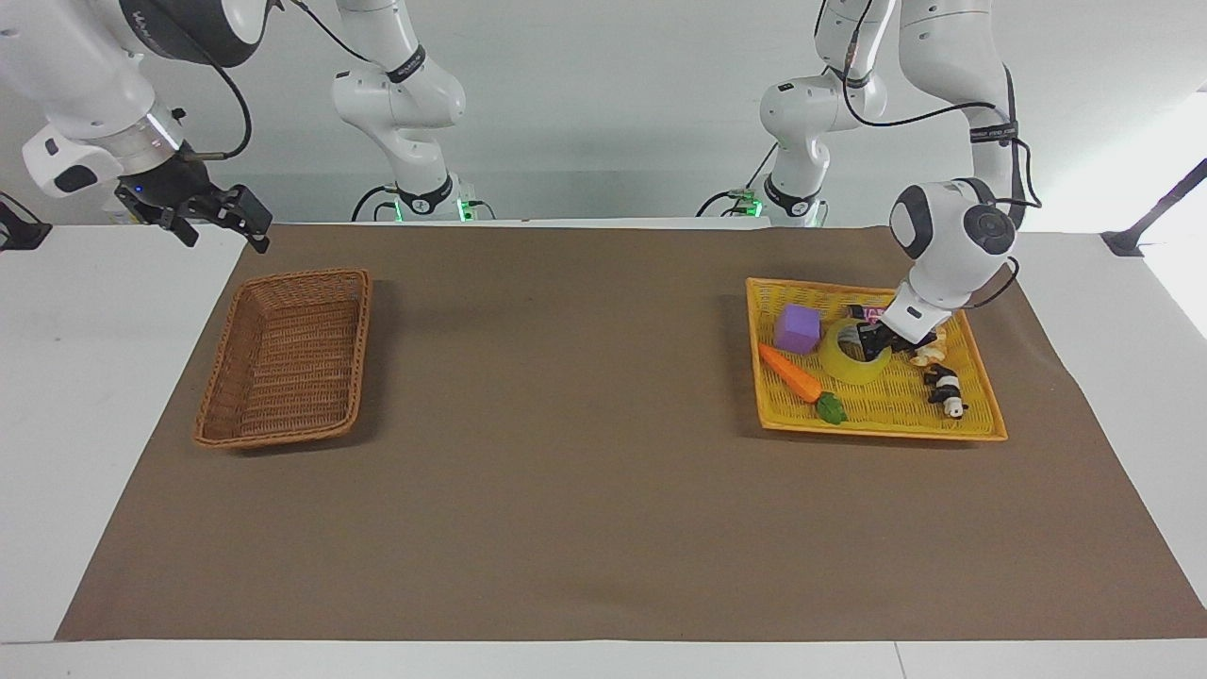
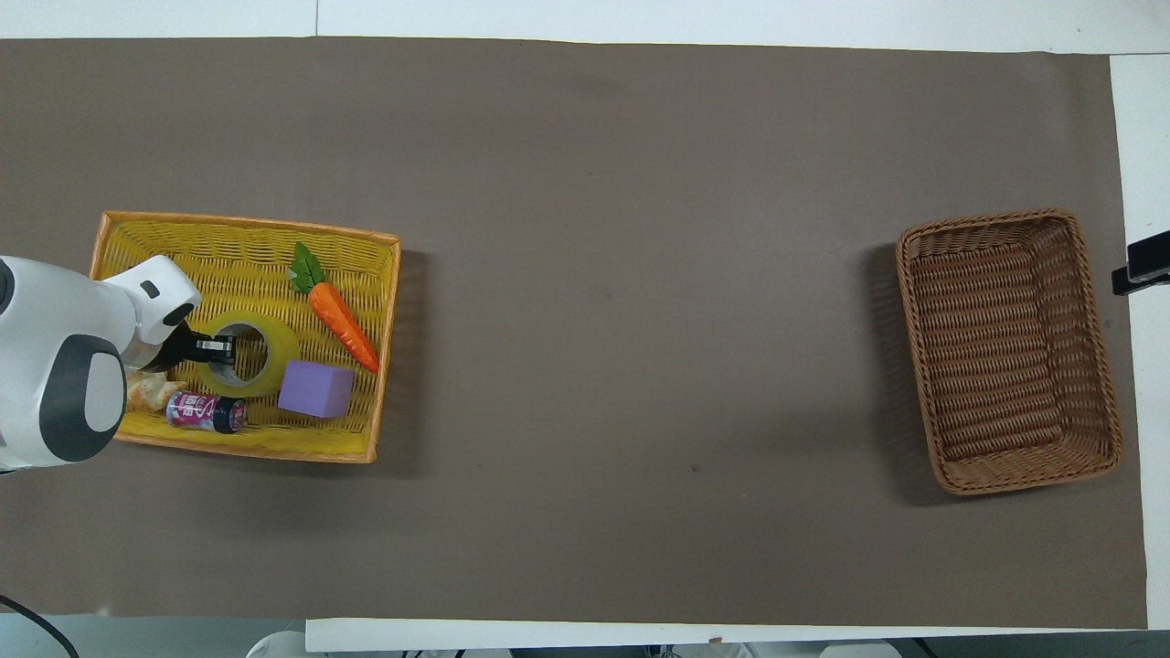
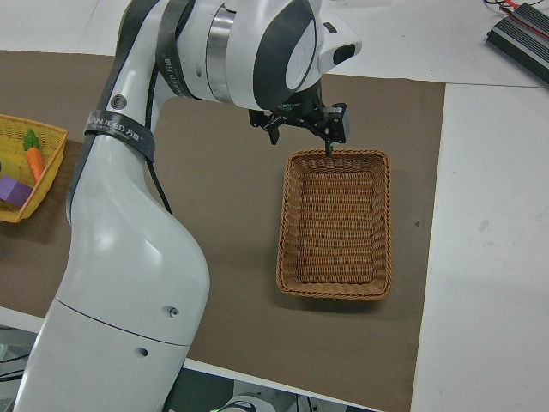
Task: Move tape to another basket
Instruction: 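Lower the left gripper into the yellow basket onto the tape roll, then lift the tape roll with the left gripper toward the table center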
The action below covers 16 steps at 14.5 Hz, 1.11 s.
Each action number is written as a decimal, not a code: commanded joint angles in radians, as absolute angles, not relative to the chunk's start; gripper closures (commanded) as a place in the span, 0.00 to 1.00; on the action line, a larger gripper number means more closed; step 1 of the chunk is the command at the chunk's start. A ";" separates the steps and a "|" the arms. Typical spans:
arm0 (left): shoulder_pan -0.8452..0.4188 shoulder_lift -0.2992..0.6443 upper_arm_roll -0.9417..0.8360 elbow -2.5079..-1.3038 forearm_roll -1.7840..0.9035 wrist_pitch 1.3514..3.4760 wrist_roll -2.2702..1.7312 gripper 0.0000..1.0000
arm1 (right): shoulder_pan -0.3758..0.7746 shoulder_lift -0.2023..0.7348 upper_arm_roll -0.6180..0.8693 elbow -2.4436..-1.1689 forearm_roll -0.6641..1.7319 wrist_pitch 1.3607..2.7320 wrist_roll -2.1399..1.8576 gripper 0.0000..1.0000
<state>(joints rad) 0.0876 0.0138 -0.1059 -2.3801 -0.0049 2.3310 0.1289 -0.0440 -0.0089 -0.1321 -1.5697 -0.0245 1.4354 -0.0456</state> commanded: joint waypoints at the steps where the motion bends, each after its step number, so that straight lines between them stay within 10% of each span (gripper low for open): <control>1: 0.107 0.034 -0.110 -2.262 -0.012 2.236 0.166 1.00 | -0.048 -0.021 -0.132 -1.578 -0.023 1.431 -0.067 0.00; 6: 0.036 0.115 -0.115 -1.861 -0.047 1.925 0.082 1.00 | -0.048 -0.020 -0.132 -1.578 -0.023 1.431 -0.067 0.00; 16: -0.337 0.114 -0.120 -1.848 -0.360 2.019 -0.284 1.00 | -0.057 -0.021 -0.132 -1.578 -0.023 1.430 -0.072 0.00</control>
<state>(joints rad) -0.3090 0.1129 -0.1324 -1.8621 -0.3175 2.0176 -0.2801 -0.0445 -0.0089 -0.1322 -1.5697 -0.0245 1.4354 -0.0460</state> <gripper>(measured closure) 0.775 0.000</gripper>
